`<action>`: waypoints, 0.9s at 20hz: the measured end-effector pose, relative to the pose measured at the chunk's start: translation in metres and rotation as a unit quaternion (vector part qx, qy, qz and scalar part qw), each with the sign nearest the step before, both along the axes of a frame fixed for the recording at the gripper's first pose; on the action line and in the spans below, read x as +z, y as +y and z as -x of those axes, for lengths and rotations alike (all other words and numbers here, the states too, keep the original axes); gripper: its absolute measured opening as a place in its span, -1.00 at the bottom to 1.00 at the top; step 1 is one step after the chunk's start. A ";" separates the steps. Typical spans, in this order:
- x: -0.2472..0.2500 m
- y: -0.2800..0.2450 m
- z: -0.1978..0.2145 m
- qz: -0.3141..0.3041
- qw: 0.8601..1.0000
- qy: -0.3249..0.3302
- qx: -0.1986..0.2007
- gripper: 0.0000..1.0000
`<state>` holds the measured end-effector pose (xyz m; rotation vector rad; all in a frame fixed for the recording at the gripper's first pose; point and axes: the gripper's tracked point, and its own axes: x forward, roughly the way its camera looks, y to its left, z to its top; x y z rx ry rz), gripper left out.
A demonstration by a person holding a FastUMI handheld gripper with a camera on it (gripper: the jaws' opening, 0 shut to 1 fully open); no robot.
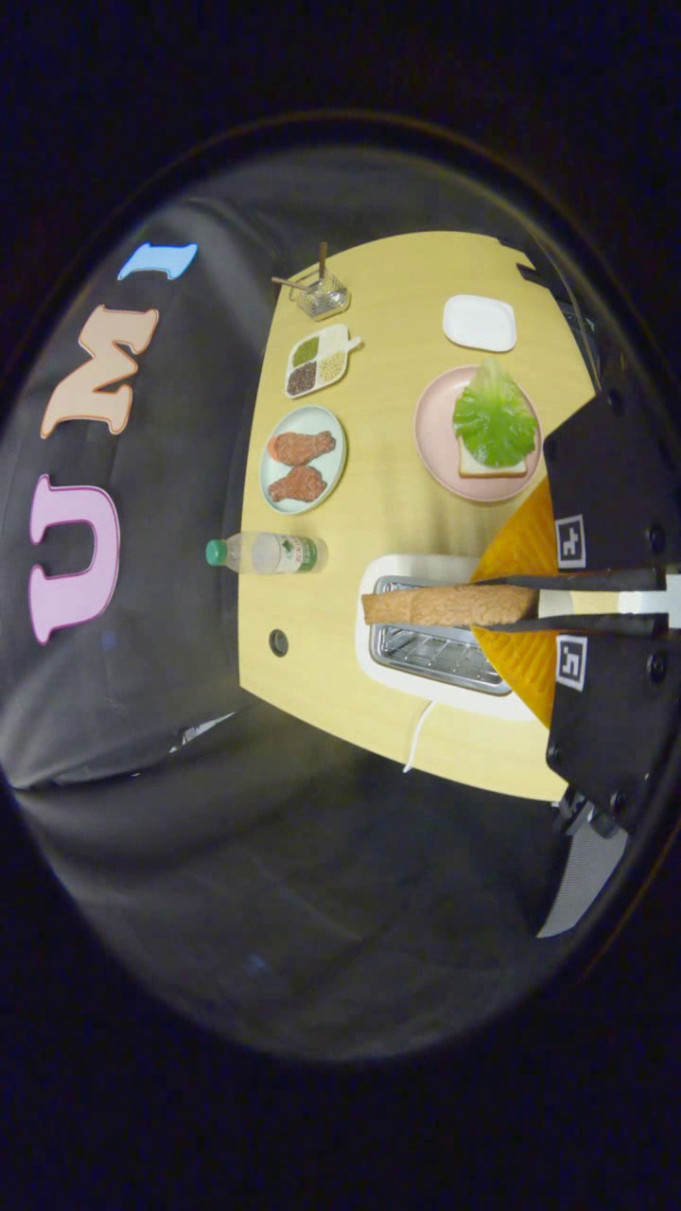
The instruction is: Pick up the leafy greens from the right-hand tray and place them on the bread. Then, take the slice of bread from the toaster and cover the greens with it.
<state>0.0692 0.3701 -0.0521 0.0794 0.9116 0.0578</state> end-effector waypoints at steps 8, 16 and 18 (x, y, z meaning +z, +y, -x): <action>0.038 -0.065 0.013 -0.011 0.999 -0.030 -0.025 -0.77; -0.040 -0.146 0.009 -0.024 0.997 0.022 -0.064 -0.77; -0.072 -0.159 0.011 -0.028 0.997 0.043 -0.062 -0.77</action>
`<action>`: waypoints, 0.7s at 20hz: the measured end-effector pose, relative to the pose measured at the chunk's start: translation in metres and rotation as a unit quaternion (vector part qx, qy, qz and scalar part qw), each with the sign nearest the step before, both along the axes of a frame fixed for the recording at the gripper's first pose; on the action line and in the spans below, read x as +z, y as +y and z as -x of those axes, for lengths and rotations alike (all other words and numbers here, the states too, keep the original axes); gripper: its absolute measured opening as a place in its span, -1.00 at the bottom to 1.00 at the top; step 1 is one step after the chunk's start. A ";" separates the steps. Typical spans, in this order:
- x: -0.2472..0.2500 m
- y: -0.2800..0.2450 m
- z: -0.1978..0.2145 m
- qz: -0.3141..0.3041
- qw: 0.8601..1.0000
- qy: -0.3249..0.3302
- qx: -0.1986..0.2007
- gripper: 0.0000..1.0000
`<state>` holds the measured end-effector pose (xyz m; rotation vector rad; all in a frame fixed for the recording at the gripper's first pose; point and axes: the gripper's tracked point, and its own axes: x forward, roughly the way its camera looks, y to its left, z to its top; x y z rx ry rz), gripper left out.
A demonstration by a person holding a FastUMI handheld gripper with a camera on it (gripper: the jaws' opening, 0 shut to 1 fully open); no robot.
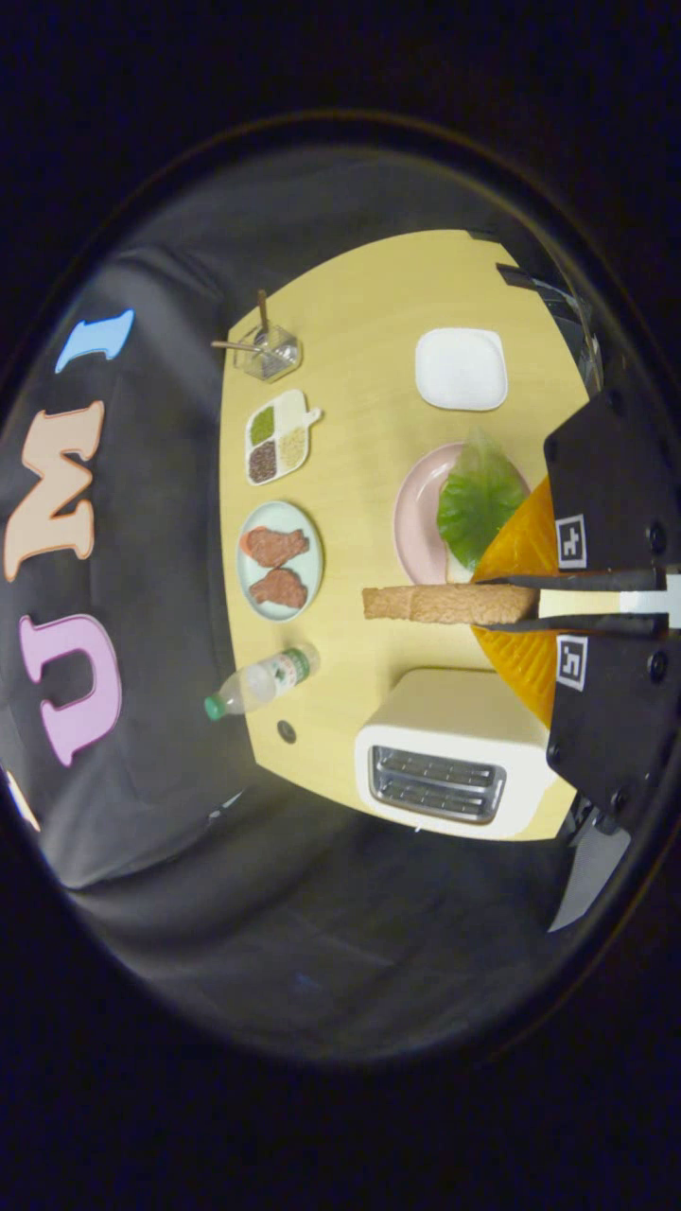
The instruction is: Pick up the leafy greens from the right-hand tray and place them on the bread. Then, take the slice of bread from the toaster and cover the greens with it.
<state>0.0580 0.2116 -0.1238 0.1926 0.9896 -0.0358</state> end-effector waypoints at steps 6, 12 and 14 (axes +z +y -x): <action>-0.054 -0.007 -0.011 -0.101 0.995 -0.006 -0.005 -0.77; -0.094 -0.039 -0.013 -0.131 0.991 -0.008 -0.006 -0.77; -0.106 -0.049 -0.010 -0.148 0.989 -0.008 -0.009 -0.77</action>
